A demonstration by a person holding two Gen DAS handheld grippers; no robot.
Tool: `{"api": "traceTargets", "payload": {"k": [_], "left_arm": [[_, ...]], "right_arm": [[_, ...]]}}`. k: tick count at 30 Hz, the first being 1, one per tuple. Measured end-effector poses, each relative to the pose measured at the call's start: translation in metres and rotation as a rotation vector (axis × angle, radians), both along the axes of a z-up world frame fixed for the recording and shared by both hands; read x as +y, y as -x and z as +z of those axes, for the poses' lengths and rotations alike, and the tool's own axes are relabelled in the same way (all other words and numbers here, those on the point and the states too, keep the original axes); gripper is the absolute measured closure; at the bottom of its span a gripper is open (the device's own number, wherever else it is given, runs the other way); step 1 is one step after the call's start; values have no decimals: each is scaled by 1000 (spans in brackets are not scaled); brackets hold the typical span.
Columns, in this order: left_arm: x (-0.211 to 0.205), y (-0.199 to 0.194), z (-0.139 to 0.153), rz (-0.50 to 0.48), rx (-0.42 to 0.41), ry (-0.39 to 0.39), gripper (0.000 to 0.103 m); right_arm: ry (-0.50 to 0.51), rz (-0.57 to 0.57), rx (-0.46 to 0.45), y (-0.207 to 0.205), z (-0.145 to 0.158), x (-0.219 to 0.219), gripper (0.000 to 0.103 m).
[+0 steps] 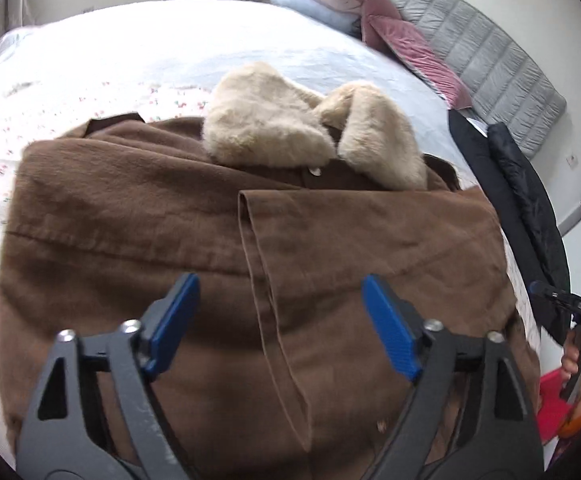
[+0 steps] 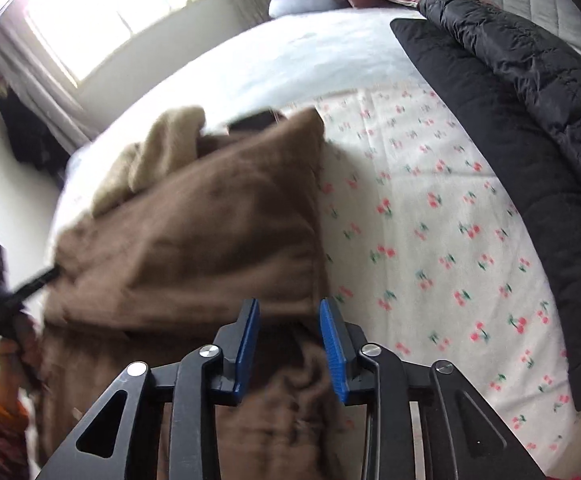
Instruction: Fold large clothes
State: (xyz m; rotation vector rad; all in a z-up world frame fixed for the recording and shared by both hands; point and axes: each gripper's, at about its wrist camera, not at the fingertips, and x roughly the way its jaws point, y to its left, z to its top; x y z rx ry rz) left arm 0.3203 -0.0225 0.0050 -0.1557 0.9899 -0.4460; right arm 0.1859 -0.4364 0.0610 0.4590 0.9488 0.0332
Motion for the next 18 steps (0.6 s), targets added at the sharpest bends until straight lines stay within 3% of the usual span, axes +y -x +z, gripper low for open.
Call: {"api": "traceTargets", "payload": {"k": [3, 6, 15, 16, 17, 18], "left_arm": [[-13, -17, -16, 18, 25, -19, 44], [-23, -13, -12, 22, -48, -49, 91], [-10, 20, 14, 39, -255, 21, 95], [-10, 20, 16, 37, -272, 24, 95], [-9, 23, 20, 34, -296, 28, 95], [-12, 22, 24, 37, -319, 30, 95]], "right_arm": [[-37, -48, -41, -19, 8, -4, 53], [-76, -90, -57, -49, 9, -12, 51], [-234, -247, -16, -135, -43, -45, 51], [-254, -246, -11, -140, -50, -44, 59], [-267, -223, -19, -145, -54, -42, 86], [-247, -206, -34, -145, -54, -39, 92]]}}
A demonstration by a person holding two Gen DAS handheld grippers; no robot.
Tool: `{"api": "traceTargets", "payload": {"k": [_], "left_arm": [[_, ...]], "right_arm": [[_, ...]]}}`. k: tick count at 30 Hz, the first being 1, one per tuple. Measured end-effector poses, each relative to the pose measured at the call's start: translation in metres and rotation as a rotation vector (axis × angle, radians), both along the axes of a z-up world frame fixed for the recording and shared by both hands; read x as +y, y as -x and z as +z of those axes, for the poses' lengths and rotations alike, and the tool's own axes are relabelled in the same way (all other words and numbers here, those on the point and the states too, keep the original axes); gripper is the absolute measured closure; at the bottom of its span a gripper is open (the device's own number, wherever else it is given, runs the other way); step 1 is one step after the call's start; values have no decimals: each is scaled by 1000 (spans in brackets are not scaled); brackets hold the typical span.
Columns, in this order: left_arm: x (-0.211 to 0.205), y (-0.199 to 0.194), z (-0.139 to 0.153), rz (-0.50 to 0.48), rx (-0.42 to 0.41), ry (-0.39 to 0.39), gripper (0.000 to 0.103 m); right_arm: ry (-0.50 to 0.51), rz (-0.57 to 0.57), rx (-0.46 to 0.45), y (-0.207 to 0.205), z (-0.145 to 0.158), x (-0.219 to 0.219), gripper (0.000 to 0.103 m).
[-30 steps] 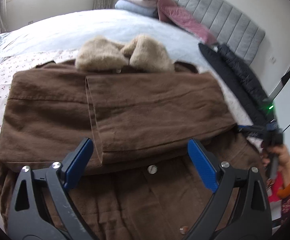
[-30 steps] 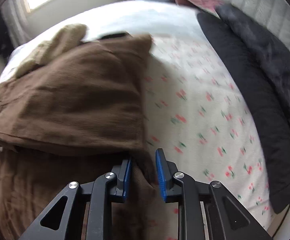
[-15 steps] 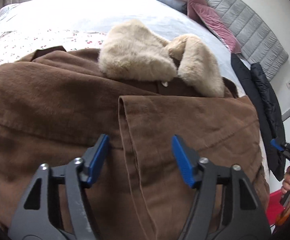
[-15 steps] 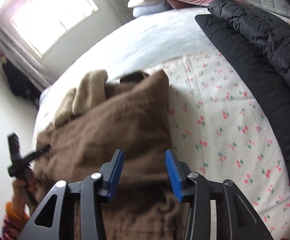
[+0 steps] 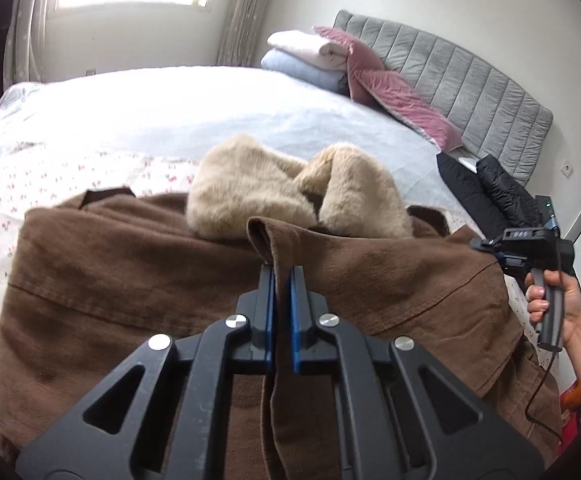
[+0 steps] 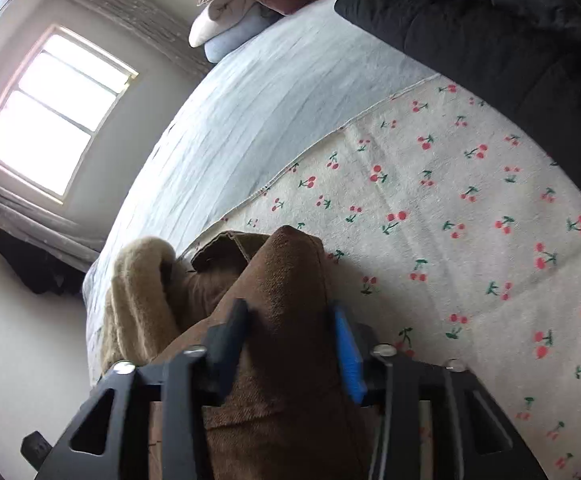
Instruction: Fold large clothes
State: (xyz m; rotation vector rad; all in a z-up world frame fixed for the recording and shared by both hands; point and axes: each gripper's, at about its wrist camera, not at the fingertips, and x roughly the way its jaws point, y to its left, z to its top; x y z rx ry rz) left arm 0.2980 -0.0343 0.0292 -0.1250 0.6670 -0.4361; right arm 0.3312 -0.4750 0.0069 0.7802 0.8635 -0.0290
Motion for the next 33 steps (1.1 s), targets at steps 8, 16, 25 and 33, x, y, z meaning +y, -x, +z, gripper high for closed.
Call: {"api": "traceTargets", "payload": {"k": [8, 16, 25, 33], "left_arm": [[-14, -33, -46, 77, 128, -150, 81], [-11, 7, -3, -10, 9, -96, 37], [-25, 38, -45, -169, 187, -101, 22], [21, 96, 27, -108, 175, -96, 14]], "right_arm": [[251, -116, -2, 11, 11, 16, 90], [434, 66, -61, 50, 71, 86, 61], [323, 183, 118, 92, 16, 126, 55], [421, 190, -72, 177, 109, 143, 36]]}}
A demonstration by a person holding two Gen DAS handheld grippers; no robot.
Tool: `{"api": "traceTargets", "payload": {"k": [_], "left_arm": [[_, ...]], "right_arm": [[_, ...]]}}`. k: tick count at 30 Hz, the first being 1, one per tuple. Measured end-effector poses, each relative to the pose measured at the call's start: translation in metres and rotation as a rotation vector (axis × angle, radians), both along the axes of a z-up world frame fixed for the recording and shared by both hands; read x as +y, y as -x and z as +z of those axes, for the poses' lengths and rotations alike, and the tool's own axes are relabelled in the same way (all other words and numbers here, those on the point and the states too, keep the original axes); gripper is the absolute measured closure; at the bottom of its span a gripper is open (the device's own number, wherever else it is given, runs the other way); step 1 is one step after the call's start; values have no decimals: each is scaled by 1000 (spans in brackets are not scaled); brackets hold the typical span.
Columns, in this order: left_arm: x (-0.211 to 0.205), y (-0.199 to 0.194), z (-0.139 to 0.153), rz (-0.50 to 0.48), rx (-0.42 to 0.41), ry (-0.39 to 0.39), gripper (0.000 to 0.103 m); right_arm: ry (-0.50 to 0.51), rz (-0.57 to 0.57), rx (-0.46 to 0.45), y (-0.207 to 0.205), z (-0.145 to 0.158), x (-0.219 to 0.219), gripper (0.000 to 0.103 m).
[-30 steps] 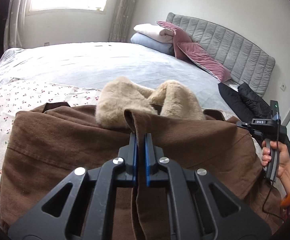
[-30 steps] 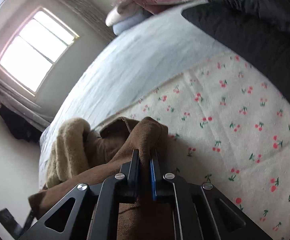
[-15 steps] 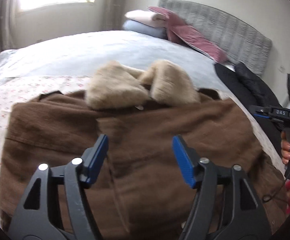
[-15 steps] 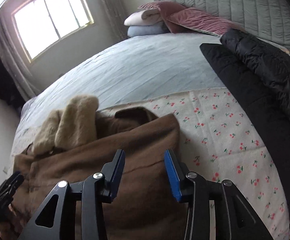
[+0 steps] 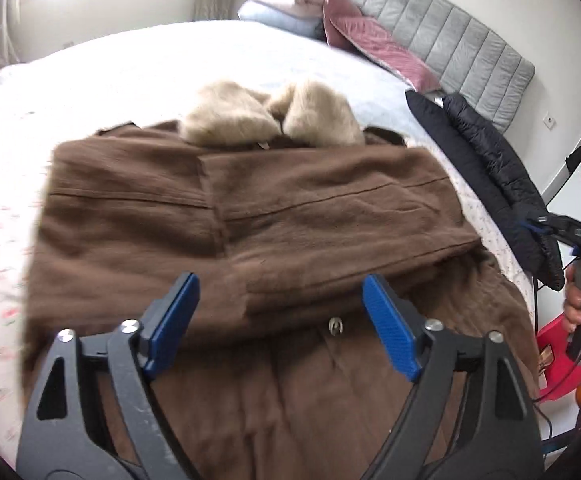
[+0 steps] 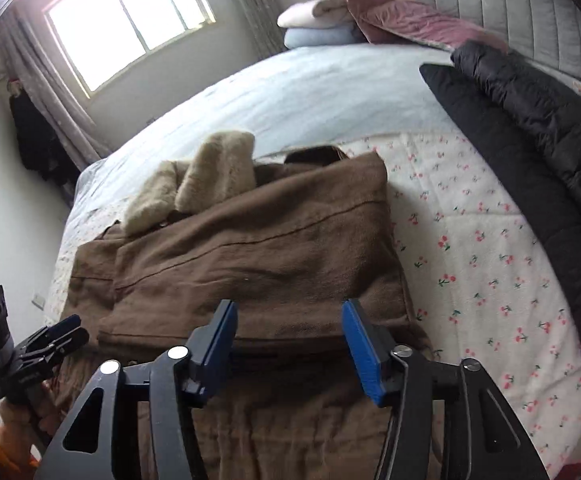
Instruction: Fold large clothes
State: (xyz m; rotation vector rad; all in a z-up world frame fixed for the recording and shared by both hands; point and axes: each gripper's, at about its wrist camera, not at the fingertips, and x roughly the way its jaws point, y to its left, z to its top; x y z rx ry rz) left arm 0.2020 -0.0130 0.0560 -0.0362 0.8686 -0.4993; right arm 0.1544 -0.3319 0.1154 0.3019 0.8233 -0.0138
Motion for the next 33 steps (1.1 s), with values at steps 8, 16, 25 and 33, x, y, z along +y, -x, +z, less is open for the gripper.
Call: {"api": "traceTargets", "payload": {"k": [8, 16, 25, 33], "left_arm": [[74, 75, 55, 54, -67, 57, 4], [138, 145, 82, 94, -106, -21, 1], [198, 195, 33, 149, 7, 39, 1], [232, 211, -38, 132, 204, 168, 1]], "right_arm": [[88, 65, -175, 114, 92, 17, 13], [79, 80, -206, 211, 99, 21, 5], [80, 124, -137, 263, 29, 32, 4], [-86, 121, -49, 282, -33, 6, 4]]}}
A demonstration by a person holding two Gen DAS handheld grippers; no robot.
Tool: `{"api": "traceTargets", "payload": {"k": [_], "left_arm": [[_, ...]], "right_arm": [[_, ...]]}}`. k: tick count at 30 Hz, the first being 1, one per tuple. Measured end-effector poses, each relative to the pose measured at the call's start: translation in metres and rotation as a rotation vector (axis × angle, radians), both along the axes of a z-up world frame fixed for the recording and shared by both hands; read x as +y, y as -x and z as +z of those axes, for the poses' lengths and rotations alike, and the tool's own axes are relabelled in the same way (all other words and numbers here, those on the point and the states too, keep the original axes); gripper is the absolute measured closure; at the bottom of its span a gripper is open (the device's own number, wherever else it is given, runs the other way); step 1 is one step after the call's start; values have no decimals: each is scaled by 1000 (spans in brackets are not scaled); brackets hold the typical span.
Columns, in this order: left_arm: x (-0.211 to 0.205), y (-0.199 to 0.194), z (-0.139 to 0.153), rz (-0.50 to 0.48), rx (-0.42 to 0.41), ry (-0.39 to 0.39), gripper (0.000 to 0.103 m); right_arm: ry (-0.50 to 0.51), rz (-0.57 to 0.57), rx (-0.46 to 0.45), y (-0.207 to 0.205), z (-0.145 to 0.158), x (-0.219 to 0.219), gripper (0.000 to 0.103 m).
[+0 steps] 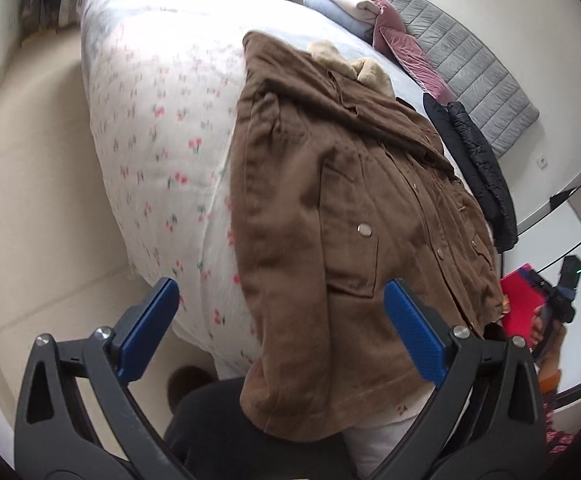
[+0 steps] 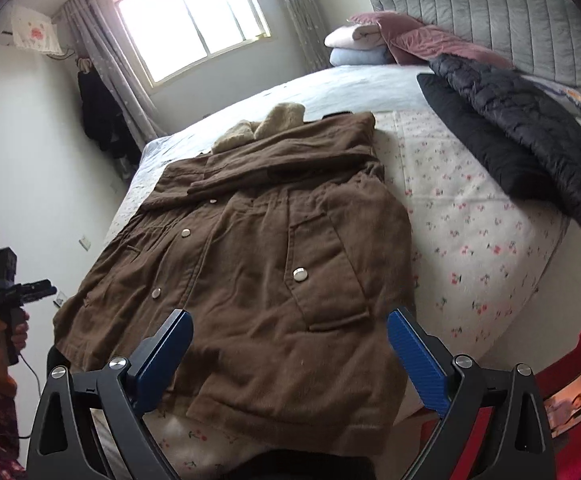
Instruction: Fold large clothes
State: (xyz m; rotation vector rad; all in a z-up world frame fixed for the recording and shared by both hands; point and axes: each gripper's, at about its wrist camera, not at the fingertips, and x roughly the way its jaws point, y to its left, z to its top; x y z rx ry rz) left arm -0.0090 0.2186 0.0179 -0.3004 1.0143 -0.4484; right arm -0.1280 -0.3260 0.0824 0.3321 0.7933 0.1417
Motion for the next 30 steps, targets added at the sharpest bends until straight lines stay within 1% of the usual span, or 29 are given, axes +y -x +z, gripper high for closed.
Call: {"api": "traceTargets", "payload": {"k": [3, 5, 7, 9, 11, 14, 16, 18, 19, 22, 25, 26, 27, 29, 30], "left_arm": [[6, 1, -17, -2, 37, 66, 1], [6, 0, -26, -15, 49, 94, 2], [5, -2, -33, -23, 64, 109, 7], [3, -3, -40, -20, 94, 119, 9], [0, -2, -43, -37, 100, 134, 10], [-7, 4, -44, -88, 97, 131, 15], [-14, 5, -46, -126, 101, 137, 24], [-21, 4, -52, -160, 120, 156, 28], [-25, 4, -54, -161, 120, 150, 28], [-30, 8, -49, -171, 95, 109, 29], [-29, 13, -49, -187, 111, 127, 36], [-29, 16, -49, -193, 114, 120, 37], [-30, 18, -48, -197, 117, 114, 41], [-33, 21, -48, -201, 132, 109, 44], [-34, 24, -48, -201, 142, 118, 46]], "right_arm": [[-48, -27, 23, 2, -16, -16, 4], [-84, -49, 37, -1, -26, -28, 4], [-126, -75, 51, -5, -35, -39, 4], [-153, -127, 75, -7, -47, -51, 4], [-191, -156, 98, -3, -56, -60, 4], [-208, -131, 79, 11, -58, -60, 4], [-207, -119, 74, 17, -60, -59, 4], [-224, -109, 80, 17, -64, -59, 4], [-233, -110, 84, 16, -67, -58, 4], [-276, -104, 103, 7, -80, -54, 4], [-332, -109, 166, -6, -98, -48, 5], [-326, -117, 176, -7, -99, -46, 5], [-316, -119, 171, -7, -97, -46, 5], [-334, -130, 172, -3, -93, -44, 16], [-334, -126, 183, -2, -92, -42, 20]]}}
